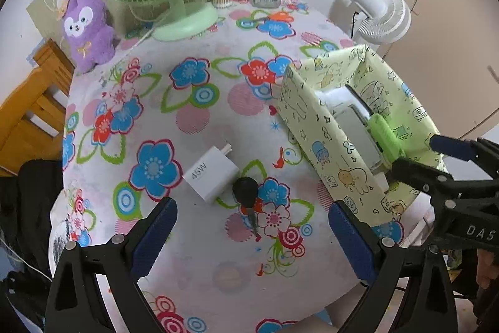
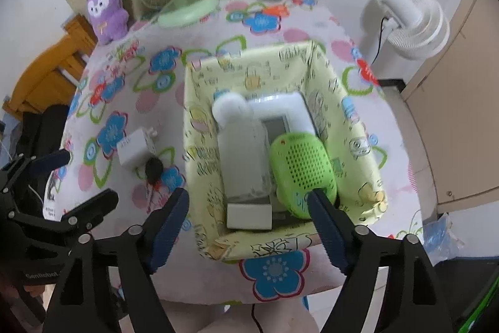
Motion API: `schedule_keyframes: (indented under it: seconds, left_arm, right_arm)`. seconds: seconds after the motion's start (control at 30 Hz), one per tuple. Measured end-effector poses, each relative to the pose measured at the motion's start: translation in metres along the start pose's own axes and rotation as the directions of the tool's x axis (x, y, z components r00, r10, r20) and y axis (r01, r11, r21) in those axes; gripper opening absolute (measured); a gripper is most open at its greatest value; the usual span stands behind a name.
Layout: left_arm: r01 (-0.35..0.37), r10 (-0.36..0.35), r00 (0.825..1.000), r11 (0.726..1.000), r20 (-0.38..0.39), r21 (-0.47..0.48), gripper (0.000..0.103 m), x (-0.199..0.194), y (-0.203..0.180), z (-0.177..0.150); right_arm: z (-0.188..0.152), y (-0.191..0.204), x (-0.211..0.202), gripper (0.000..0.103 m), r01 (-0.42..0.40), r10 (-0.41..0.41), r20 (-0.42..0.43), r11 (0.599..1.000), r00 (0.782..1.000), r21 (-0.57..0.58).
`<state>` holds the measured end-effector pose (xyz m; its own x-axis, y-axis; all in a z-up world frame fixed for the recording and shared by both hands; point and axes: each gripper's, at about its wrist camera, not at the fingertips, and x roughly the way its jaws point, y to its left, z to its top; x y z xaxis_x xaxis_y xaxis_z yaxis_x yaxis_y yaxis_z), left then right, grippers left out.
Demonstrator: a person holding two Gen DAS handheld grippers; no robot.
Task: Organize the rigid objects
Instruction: 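Lower the white charger into the basket and open the right tool, then move both open tools toward the white square charger and black key fob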
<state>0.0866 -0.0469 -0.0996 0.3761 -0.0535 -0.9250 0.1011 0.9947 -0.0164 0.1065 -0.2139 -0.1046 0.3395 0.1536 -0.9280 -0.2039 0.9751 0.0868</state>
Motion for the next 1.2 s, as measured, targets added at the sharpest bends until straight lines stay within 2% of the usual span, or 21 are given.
schedule_keyframes:
  seconds: [0.37,1.0,1.2]
  left_arm:
    - [0.024,-0.025,0.998,0.999,0.057,0.021,0.099,-0.029,0.020,-0.010]
    - [0.049,-0.056,0.990,0.997,0.129,0.052,0.099,-0.064,0.054,-0.037]
    - [0.062,-0.067,0.989,0.997,0.129,0.046,0.099,-0.067,0.064,-0.039]
  right_arm:
    - [-0.001,0.028,-0.032,0.092,0.015,-0.018,0.096,0.999,0.995,0.034]
    - [-0.022,0.085,-0.061,0.093,0.039,-0.045,0.189,0.999,0.981,0.035]
    - [-0.022,0.099,-0.064,0.093,0.056,-0.060,0.188,0.998,0.980,0.023]
